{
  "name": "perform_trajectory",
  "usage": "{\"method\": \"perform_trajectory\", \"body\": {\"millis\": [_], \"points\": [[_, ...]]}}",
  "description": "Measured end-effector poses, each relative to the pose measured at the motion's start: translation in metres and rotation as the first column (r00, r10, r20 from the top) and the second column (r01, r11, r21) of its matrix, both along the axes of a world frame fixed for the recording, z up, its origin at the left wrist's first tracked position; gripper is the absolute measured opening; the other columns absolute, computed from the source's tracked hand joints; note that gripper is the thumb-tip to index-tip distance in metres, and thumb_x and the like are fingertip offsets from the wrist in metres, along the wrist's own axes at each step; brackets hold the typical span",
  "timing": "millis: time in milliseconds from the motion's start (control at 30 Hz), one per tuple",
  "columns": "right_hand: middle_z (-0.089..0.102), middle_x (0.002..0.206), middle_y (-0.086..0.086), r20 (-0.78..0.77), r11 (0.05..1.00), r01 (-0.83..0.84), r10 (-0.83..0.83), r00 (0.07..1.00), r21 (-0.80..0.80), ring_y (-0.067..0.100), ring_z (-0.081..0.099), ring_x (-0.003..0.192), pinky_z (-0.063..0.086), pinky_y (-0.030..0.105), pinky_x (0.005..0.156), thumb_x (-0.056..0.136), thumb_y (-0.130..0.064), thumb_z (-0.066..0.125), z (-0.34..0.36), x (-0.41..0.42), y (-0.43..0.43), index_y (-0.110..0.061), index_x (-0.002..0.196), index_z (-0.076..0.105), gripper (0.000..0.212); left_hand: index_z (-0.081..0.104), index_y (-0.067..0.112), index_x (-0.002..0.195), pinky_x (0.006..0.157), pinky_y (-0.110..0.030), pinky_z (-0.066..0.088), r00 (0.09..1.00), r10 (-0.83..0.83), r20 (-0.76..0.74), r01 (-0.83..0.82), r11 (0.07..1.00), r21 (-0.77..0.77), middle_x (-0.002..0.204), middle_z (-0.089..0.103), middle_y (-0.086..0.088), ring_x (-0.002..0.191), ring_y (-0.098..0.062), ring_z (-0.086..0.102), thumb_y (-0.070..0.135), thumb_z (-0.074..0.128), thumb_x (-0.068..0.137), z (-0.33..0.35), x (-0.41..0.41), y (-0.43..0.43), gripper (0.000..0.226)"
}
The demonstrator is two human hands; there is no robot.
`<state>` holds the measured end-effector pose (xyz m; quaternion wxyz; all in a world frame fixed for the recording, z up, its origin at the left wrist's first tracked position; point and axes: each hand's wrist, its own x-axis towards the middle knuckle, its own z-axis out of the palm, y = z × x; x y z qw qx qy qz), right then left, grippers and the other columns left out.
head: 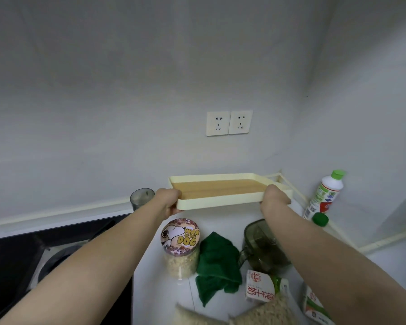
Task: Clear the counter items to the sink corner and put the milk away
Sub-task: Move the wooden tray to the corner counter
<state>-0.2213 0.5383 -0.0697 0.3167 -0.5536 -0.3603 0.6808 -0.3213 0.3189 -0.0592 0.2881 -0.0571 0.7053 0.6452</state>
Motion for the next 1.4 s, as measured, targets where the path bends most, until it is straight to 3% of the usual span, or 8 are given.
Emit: {"method": "perform_trajectory", "body": {"millis": [200, 400, 567, 667, 867, 1033, 1167, 1400], "points": [[0.063, 0.098, 0.007, -0.176, 0.987, -0.159, 0.155, 0.972, -0.003, 0.026, 0.062, 0.083, 0.056, 0.042, 0.081, 0.084, -0.009, 0.048, 0.017, 0.008, -0.076, -0.008, 0.119, 0.053, 0.035, 0.045, -0.004, 0.125, 0.058, -0.029, 0.054, 0.999, 0.035, -0.030, -0.033, 0.997, 0.070, 0.078, 0.054, -0.010, 0.067, -0.021, 0.056, -0.006, 0.042, 0.091, 0.023, 0.032, -0.047, 0.033], [0.060, 0.103, 0.015, -0.263, 0.955, -0.294, 0.275, 0.925, -0.034, 0.030, 0.061, 0.088, 0.055, 0.045, 0.080, 0.086, 0.001, 0.042, 0.041, 0.014, -0.183, -0.003, 0.113, 0.053, 0.029, 0.047, -0.006, 0.119, 0.042, -0.031, 0.053, 0.987, 0.147, -0.068, -0.138, 0.982, 0.126, 0.095, 0.057, -0.017, 0.080, -0.029, 0.058, -0.008, 0.041, 0.090, 0.037, 0.047, -0.137, 0.030], [0.060, 0.106, 0.014, -0.293, 0.926, -0.376, 0.350, 0.890, -0.035, 0.032, 0.061, 0.089, 0.055, 0.043, 0.075, 0.085, 0.004, 0.041, 0.046, 0.021, -0.271, -0.002, 0.120, 0.052, 0.037, 0.047, -0.003, 0.117, 0.069, -0.045, 0.055, 0.971, 0.222, -0.088, -0.216, 0.974, 0.070, 0.101, 0.057, -0.018, 0.091, -0.033, 0.059, -0.006, 0.042, 0.090, 0.039, 0.056, -0.232, 0.028], [0.061, 0.114, 0.015, -0.305, 0.898, -0.438, 0.404, 0.863, -0.050, 0.032, 0.063, 0.092, 0.056, 0.043, 0.071, 0.085, 0.005, 0.040, 0.043, 0.020, -0.318, -0.005, 0.122, 0.050, 0.040, 0.050, 0.001, 0.106, 0.069, -0.043, 0.052, 0.951, 0.280, -0.134, -0.279, 0.960, 0.028, 0.085, 0.056, -0.015, 0.083, -0.031, 0.058, -0.008, 0.040, 0.088, 0.039, 0.064, -0.283, 0.022], [0.063, 0.115, 0.016, -0.317, 0.820, -0.569, 0.524, 0.790, -0.064, 0.029, 0.063, 0.079, 0.052, 0.033, 0.043, 0.084, 0.005, 0.043, 0.039, 0.015, -0.419, -0.005, 0.123, 0.052, 0.041, 0.049, 0.002, 0.119, 0.078, -0.040, 0.051, 0.915, 0.395, -0.087, -0.391, 0.919, 0.060, 0.106, 0.054, -0.016, 0.094, -0.029, 0.056, -0.004, 0.043, 0.093, 0.041, 0.093, -0.395, 0.028], [0.063, 0.107, 0.014, -0.286, 0.741, -0.665, 0.620, 0.731, -0.093, 0.031, 0.063, 0.087, 0.057, 0.041, 0.069, 0.083, 0.001, 0.050, 0.034, 0.018, -0.494, -0.005, 0.112, 0.054, 0.030, 0.047, 0.005, 0.128, 0.076, -0.038, 0.053, 0.897, 0.398, -0.192, -0.412, 0.910, -0.037, 0.116, 0.056, -0.014, 0.098, -0.028, 0.056, -0.001, 0.043, 0.092, 0.037, 0.120, -0.475, 0.036], [0.059, 0.096, 0.014, -0.282, 0.693, -0.715, 0.670, 0.686, -0.093, 0.030, 0.061, 0.080, 0.056, 0.041, 0.070, 0.084, 0.003, 0.050, 0.038, 0.018, -0.545, -0.004, 0.106, 0.051, 0.022, 0.040, 0.012, 0.139, 0.096, -0.033, 0.040, 0.797, 0.002, -0.604, -0.421, 0.720, -0.552, 0.137, 0.048, -0.008, 0.121, -0.026, 0.050, 0.021, 0.054, 0.092, 0.034, 0.135, -0.529, 0.050], [0.059, 0.110, 0.016, -0.295, 0.548, -0.827, 0.776, 0.558, -0.121, 0.034, 0.061, 0.089, 0.054, 0.048, 0.084, 0.086, 0.000, 0.054, 0.038, 0.001, -0.632, -0.005, 0.115, 0.050, 0.030, 0.060, 0.017, 0.106, 0.074, -0.030, 0.044, 0.712, -0.555, -0.429, -0.218, 0.406, -0.888, 0.101, 0.064, -0.002, 0.093, -0.021, 0.059, 0.047, 0.050, 0.091, 0.028, 0.157, -0.593, 0.035]]}}
